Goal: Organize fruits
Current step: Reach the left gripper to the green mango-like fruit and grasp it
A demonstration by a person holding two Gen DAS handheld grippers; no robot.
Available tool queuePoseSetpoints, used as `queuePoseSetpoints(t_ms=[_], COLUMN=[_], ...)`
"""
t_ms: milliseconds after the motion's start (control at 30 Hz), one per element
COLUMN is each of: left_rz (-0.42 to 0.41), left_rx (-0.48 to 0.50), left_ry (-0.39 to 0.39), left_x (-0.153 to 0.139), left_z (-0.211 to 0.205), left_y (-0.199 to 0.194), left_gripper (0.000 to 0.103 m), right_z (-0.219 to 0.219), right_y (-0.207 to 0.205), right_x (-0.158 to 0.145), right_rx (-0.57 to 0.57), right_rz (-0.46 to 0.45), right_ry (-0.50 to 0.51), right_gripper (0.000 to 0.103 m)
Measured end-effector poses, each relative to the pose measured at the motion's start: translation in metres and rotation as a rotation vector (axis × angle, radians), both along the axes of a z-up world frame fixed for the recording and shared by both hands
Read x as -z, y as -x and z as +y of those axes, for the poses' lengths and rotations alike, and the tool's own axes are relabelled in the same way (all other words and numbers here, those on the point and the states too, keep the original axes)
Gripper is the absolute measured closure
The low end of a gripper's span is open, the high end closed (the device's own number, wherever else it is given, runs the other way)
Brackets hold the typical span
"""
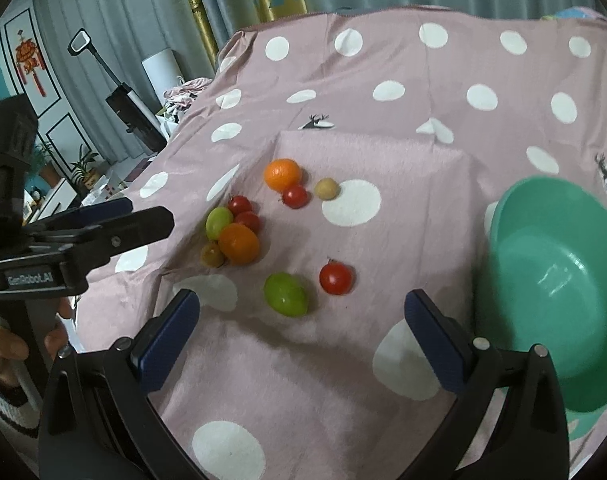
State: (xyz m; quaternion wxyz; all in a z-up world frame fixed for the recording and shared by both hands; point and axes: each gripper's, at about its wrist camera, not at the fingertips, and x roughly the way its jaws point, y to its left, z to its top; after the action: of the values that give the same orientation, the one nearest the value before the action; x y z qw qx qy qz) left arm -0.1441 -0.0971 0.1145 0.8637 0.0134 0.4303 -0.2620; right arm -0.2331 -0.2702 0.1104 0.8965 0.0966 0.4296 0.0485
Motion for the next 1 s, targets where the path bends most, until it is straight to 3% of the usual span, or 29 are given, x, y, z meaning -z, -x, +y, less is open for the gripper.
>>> queuePoseSetpoints(t_ms=[433, 1000], left_rz=[0.246, 0.38], left_rx=[0.153, 0.245], left_ry=[0.122, 0.095], left_x=[0.038, 0.067], left_z=[-0.012, -0.049], left_y=[-0.001, -0.021], left_gripper=[0.0, 0.0], right_z=[-0.002, 0.003], right_y=[-0.002, -0.035], right_x=[0.03, 0.063], right_rx=[-0.067, -0.144], right_rz=[0.067, 0.135], right_ry=[-0.059, -0.213], right_gripper=[0.003, 0.028])
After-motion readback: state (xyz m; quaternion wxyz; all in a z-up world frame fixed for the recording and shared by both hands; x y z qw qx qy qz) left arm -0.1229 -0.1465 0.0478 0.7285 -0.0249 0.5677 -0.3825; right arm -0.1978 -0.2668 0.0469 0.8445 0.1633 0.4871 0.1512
